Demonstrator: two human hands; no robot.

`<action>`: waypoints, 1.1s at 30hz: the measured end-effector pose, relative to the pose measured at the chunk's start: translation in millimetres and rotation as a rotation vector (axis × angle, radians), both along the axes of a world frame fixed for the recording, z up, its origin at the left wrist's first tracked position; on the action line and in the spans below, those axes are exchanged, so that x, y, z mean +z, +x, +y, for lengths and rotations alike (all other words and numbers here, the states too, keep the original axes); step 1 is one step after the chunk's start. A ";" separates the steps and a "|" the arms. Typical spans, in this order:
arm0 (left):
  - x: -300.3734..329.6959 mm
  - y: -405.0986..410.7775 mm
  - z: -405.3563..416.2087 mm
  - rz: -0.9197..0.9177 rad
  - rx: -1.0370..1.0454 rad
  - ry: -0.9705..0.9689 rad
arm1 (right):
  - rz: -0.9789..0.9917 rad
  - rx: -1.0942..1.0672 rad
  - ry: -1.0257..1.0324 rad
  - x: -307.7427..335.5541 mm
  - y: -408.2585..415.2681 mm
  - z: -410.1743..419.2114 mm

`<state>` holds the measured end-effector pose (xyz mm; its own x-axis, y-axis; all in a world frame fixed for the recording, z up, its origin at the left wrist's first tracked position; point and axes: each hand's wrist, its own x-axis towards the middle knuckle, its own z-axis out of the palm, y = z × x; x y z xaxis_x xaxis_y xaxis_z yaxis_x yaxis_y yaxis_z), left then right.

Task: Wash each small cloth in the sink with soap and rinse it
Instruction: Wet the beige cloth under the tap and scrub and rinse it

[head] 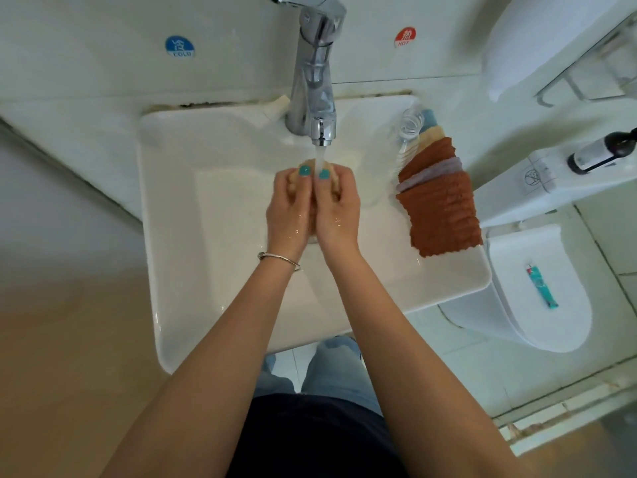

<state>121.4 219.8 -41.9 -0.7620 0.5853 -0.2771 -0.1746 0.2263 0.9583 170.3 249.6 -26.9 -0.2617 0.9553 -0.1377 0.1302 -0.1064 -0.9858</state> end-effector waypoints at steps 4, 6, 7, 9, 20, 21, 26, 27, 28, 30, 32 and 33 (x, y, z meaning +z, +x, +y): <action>4.7 8.6 3.5 0.095 0.016 0.018 | 0.020 0.034 -0.039 -2.0 4.7 1.5; 7.0 7.0 7.4 0.110 0.059 0.034 | -0.009 0.044 -0.044 -3.9 3.6 2.1; 7.4 6.9 9.3 0.101 0.060 0.029 | -0.018 0.036 -0.039 -4.7 2.9 2.7; 5.6 9.3 11.1 0.068 0.068 0.009 | -0.039 0.022 -0.034 -6.1 2.5 3.3; 8.8 -10.0 31.0 0.212 0.024 -0.119 | -0.427 0.139 0.158 3.2 -14.1 24.7; 11.2 -11.3 33.1 0.188 0.006 -0.146 | -0.392 0.101 0.135 1.8 -13.4 26.5; 14.8 -13.8 35.7 0.039 0.079 -0.150 | -0.242 0.015 -0.044 1.8 -15.0 26.5; 15.9 -13.7 31.5 0.022 0.072 -0.124 | -0.259 0.061 -0.026 3.0 -13.4 26.7; 16.2 -13.0 27.8 -0.024 0.058 -0.077 | -0.263 0.090 -0.015 5.7 -11.0 26.5; 15.8 -15.3 21.1 -0.189 0.086 0.037 | -0.136 0.099 -0.094 8.4 -4.3 25.7; 10.8 -16.9 15.6 -0.351 0.130 0.171 | 0.017 0.080 -0.299 8.3 1.6 20.9; 8.2 -15.4 12.7 -0.376 0.126 0.213 | 0.032 0.082 -0.392 8.6 3.0 16.1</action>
